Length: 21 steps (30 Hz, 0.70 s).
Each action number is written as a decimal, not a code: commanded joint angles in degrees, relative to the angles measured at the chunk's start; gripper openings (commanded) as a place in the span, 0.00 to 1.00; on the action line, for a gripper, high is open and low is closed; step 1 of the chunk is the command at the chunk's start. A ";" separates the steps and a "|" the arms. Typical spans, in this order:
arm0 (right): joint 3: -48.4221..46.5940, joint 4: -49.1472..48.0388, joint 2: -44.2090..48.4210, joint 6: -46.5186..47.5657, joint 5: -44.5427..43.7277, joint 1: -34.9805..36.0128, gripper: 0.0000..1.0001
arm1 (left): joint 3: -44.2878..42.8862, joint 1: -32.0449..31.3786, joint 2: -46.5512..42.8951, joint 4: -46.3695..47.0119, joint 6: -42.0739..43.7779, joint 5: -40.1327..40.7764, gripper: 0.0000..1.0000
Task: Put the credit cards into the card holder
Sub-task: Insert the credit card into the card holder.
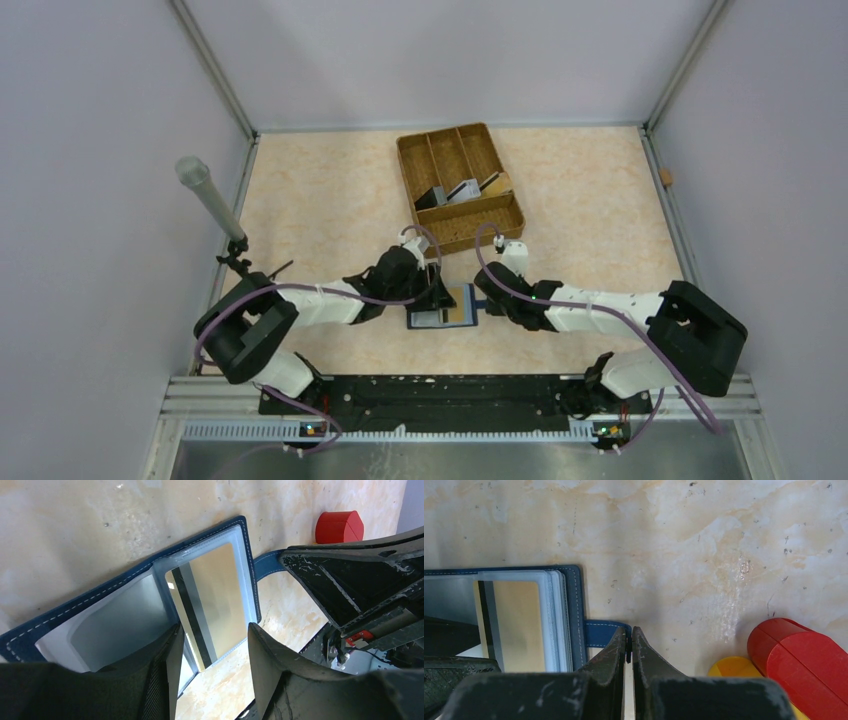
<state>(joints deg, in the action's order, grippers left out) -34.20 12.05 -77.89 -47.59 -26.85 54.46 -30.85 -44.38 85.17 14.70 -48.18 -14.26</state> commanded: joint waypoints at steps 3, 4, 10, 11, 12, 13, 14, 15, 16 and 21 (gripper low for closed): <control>-1.24 0.18 1.78 -0.15 -1.51 -0.38 0.00 | -4.02 -1.89 1.98 -1.12 -0.22 0.99 0.53; -1.23 0.22 2.13 -0.24 -1.41 -0.39 0.00 | -4.36 -2.18 2.41 -1.10 -0.33 0.99 0.53; -2.02 0.94 6.30 -0.36 0.08 -0.39 0.00 | -5.24 -2.64 1.36 -4.70 0.60 4.11 0.56; -2.27 1.17 7.32 -0.30 0.27 -0.40 0.00 | -5.58 -2.60 0.68 -6.32 0.95 5.41 0.57; -2.54 1.41 8.39 -0.12 0.38 -0.39 0.00 | -5.85 -2.61 -0.30 -8.17 1.31 6.49 0.59; -2.81 1.64 9.24 0.12 0.47 -0.35 0.00 | -6.10 -2.62 -0.69 -9.32 1.70 7.27 0.62; -3.07 1.91 10.14 0.41 0.48 -0.39 0.00 | -6.46 -2.64 -1.00 -10.31 2.02 7.77 0.64; -3.39 2.12 10.77 0.62 0.60 -0.39 0.00 | -6.84 -2.62 -1.12 -10.87 2.30 8.06 0.66; -3.56 2.12 11.23 0.98 0.70 -0.35 0.00 | -7.02 -2.66 -1.21 -11.11 2.41 7.95 0.68; -4.12 2.54 11.49 1.45 1.07 -0.39 0.00 | -7.70 -2.58 -0.02 -11.10 2.50 7.42 0.70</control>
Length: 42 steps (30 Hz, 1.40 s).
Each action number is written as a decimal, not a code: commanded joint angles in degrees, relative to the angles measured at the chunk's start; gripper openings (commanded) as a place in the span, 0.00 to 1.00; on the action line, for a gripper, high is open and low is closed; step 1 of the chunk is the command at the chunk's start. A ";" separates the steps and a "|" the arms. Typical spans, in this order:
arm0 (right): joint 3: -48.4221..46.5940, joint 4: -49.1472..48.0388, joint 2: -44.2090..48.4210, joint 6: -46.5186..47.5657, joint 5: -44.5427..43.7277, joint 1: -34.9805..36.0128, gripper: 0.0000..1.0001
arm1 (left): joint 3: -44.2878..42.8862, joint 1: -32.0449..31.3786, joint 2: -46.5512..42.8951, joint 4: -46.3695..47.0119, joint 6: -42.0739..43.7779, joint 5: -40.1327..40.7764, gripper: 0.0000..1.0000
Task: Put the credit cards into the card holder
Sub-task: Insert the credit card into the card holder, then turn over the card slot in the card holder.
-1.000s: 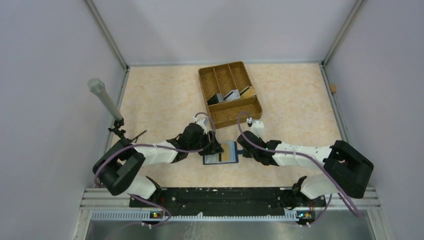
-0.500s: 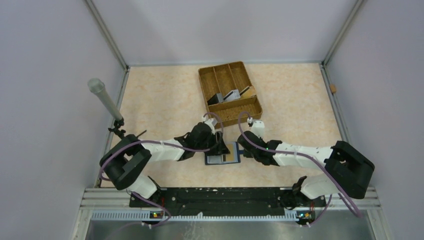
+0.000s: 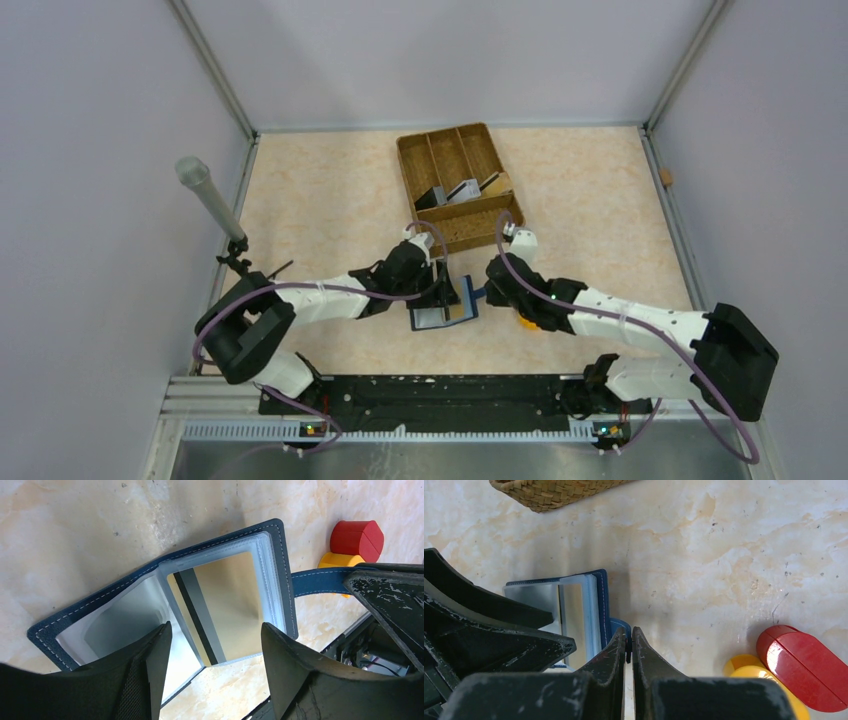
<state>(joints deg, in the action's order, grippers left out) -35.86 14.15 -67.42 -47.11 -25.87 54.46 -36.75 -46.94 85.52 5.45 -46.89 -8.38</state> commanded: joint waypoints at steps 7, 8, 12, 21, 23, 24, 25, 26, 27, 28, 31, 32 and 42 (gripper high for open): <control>-2.38 -0.21 0.49 1.28 0.81 -0.39 0.00 | -2.11 0.00 0.79 0.03 0.45 -0.11 0.75; -2.38 -0.23 0.53 1.32 0.82 -0.34 0.00 | -2.15 -0.03 0.79 0.26 0.36 -0.26 0.76; -2.38 -0.18 0.44 1.54 0.81 -0.39 0.00 | -2.80 -0.06 1.45 0.24 0.62 -0.49 0.78; -2.29 -0.05 0.44 1.67 0.42 -0.34 0.00 | -6.75 -1.05 5.77 -4.64 2.34 1.44 0.82; -2.29 0.11 0.52 1.74 0.19 -0.40 0.00 | -7.56 -1.58 6.20 -6.63 2.79 2.84 0.81; -2.29 0.20 0.58 1.69 0.14 -0.39 0.00 | -7.85 -1.78 6.36 -7.60 2.90 3.45 0.81; -2.27 0.28 0.63 1.69 -0.02 -0.40 0.00 | -8.12 -1.97 6.48 -8.39 2.94 4.13 0.80; -2.27 0.40 0.69 1.74 -0.18 -0.38 0.00 | -8.48 -2.18 6.63 -9.37 3.09 4.66 0.79; -2.28 0.47 0.78 1.69 -0.45 -0.36 0.00 | -8.71 -2.38 6.80 -10.05 3.23 5.17 0.78; -2.24 0.55 0.90 1.72 -0.56 -0.37 0.00 | -9.06 -2.57 6.92 -10.54 3.32 5.82 0.78; -2.18 0.89 1.28 1.70 -1.13 -0.36 0.00 | -10.77 -3.38 7.81 -13.47 3.98 7.57 0.77; -2.08 1.04 1.45 1.72 -1.33 -0.33 0.00 | -11.51 -3.68 8.15 -14.78 4.19 7.80 0.77; -1.59 2.47 2.33 1.39 -3.20 -0.36 0.00 | -14.61 -5.09 8.79 -21.03 4.20 14.56 0.77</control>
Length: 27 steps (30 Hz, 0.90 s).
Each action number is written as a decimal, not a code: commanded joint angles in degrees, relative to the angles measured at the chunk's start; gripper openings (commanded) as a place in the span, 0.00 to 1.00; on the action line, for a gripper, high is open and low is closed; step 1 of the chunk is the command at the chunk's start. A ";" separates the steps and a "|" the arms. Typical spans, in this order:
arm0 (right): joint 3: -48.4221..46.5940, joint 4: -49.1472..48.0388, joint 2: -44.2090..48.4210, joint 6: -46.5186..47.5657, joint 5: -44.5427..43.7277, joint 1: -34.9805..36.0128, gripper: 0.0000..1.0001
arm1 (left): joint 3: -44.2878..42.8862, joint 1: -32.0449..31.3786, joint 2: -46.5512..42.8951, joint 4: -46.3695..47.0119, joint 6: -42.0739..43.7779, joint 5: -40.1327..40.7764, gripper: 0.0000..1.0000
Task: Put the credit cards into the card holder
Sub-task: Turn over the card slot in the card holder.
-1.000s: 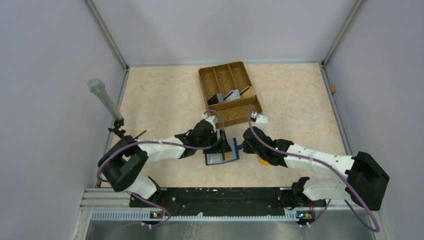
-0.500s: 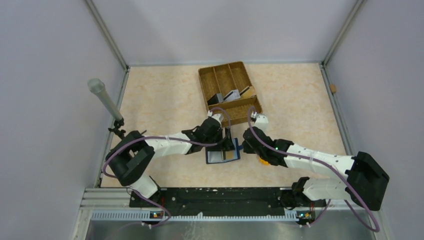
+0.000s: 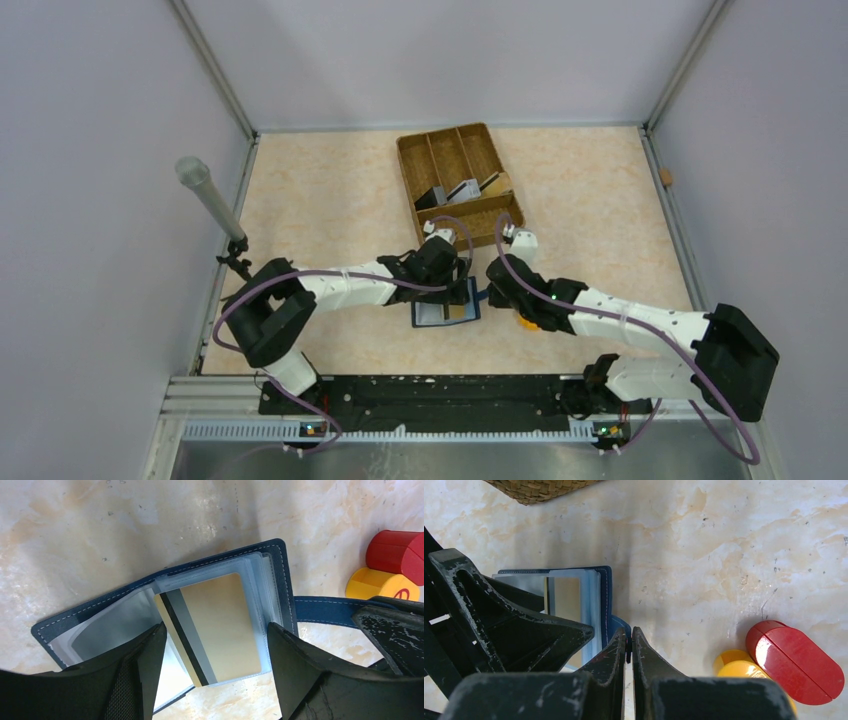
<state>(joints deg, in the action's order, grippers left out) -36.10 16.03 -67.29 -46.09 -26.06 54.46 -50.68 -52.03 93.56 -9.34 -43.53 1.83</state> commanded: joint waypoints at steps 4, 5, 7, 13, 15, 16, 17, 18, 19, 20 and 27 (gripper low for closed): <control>-1.26 1.41 2.51 0.21 -4.08 -0.33 0.00 | -0.36 -0.09 -0.90 -6.34 0.75 4.80 0.78; -1.27 1.55 2.51 0.21 -4.23 -0.36 0.00 | -0.31 -0.09 -1.23 -6.42 0.78 4.89 0.78; -1.26 1.71 2.49 0.18 -4.43 -0.39 0.00 | -0.39 -0.09 -1.64 -6.75 0.90 5.24 0.78; -1.13 1.95 2.52 0.10 -4.77 -0.36 0.00 | -0.62 -0.11 -1.65 -8.82 0.98 6.70 0.79; -1.10 2.12 2.57 0.10 -4.89 -0.40 0.00 | -0.39 -0.09 -2.13 -9.07 0.89 6.92 0.79; -1.08 2.13 2.53 0.04 -4.88 -0.36 0.00 | -0.24 -0.09 -2.48 -9.04 0.76 6.94 0.79; -1.08 2.10 2.55 0.03 -4.95 -0.38 0.00 | -0.02 -0.09 -2.91 -9.10 0.68 7.10 0.80; -1.09 2.11 2.59 0.10 -5.01 -0.35 0.00 | 0.09 -0.09 -3.39 -9.21 0.61 7.21 0.80; -1.12 2.11 2.60 0.05 -4.92 -0.36 0.00 | 0.17 -0.09 -3.86 -9.27 0.56 7.37 0.81; -1.09 2.13 2.53 0.03 -4.95 -0.38 0.00 | 0.36 -0.09 -4.28 -9.36 0.45 7.51 0.82; -1.05 2.09 2.14 0.06 -4.88 -0.35 0.00 | 2.32 -0.05 -6.70 -8.71 0.04 7.91 0.85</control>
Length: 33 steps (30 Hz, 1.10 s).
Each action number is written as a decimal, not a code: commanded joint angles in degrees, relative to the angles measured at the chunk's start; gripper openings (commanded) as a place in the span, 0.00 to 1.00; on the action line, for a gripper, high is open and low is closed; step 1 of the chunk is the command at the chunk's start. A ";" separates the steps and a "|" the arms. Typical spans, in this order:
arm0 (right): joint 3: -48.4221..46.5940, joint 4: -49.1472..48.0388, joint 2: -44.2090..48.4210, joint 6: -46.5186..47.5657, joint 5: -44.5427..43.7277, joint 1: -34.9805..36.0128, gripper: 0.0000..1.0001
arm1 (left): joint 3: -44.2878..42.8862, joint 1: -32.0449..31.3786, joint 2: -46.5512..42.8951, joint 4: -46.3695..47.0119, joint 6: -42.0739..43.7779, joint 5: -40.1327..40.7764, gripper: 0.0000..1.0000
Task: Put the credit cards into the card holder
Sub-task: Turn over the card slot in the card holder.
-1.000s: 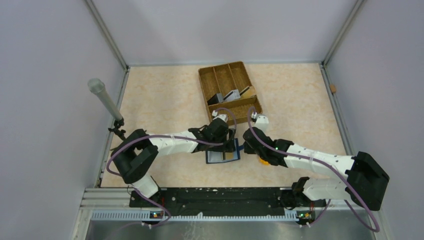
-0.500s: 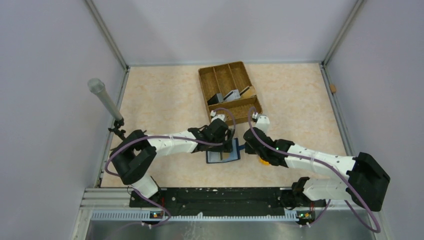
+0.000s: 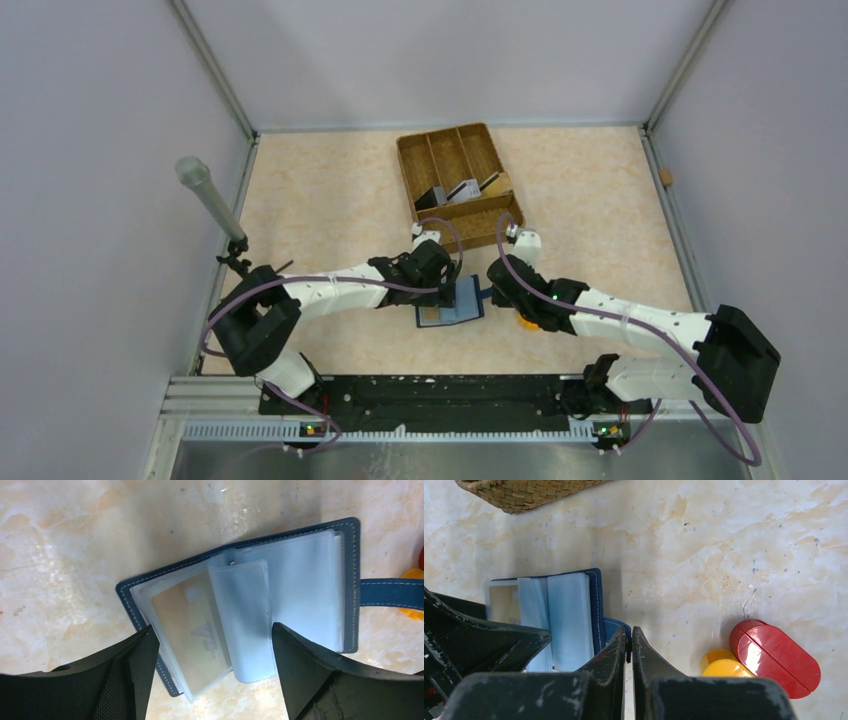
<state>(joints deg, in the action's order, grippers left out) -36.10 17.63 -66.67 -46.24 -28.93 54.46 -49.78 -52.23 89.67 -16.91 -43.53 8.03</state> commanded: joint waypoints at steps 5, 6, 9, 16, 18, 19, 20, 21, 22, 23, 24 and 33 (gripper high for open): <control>-0.99 0.49 1.47 0.19 -2.03 -0.40 0.00 | 2.48 0.20 -3.84 -0.60 0.09 2.26 0.86; -0.99 0.56 1.46 0.22 -2.02 -0.36 0.00 | 2.37 0.20 -4.00 -0.66 0.20 2.50 0.86; -1.12 0.59 1.18 0.19 -2.10 -0.39 0.00 | 2.19 0.20 -4.81 -1.48 0.86 4.14 0.88; -1.08 0.80 0.49 -0.05 -2.46 -0.71 0.00 | 2.87 1.00 -11.16 -3.48 1.57 3.61 0.95; -0.96 1.13 -0.31 -0.55 -2.09 -1.61 0.00 | 2.95 1.49 -14.61 -4.22 2.37 2.36 0.98; -0.80 1.16 -0.71 -0.84 -1.65 -2.33 0.00 | 2.80 1.99 -16.32 -4.84 3.05 1.65 0.99; -0.47 0.95 -1.05 -0.88 -0.74 -3.17 0.03 | 2.55 2.67 -18.00 -5.64 3.77 0.81 0.99; -0.13 0.71 -1.39 -0.83 0.30 -4.01 0.10 | 2.20 3.80 -20.07 -6.39 4.83 -0.85 0.99; 0.05 0.36 -1.45 -0.54 1.12 -4.66 0.18 | 1.85 5.25 -21.33 -7.50 5.81 -3.01 0.99; 0.16 0.00 -1.21 -0.07 1.90 -5.14 0.29 | 1.21 6.94 -22.50 -8.81 7.29 -6.07 0.99; -0.04 -0.31 -0.87 0.65 2.47 -5.41 0.40 | 0.51 9.32 -23.51 -10.42 8.66 -8.65 0.99; -9.27 1.07 1.71 13.56 10.56 -11.55 0.78 | -10.71 24.46 -28.80 -24.26 22.72 -16.52 0.99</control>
<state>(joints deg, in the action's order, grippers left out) -37.91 19.62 -66.15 -40.53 -23.22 46.98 -55.20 -31.94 63.59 -35.31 -28.95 -5.41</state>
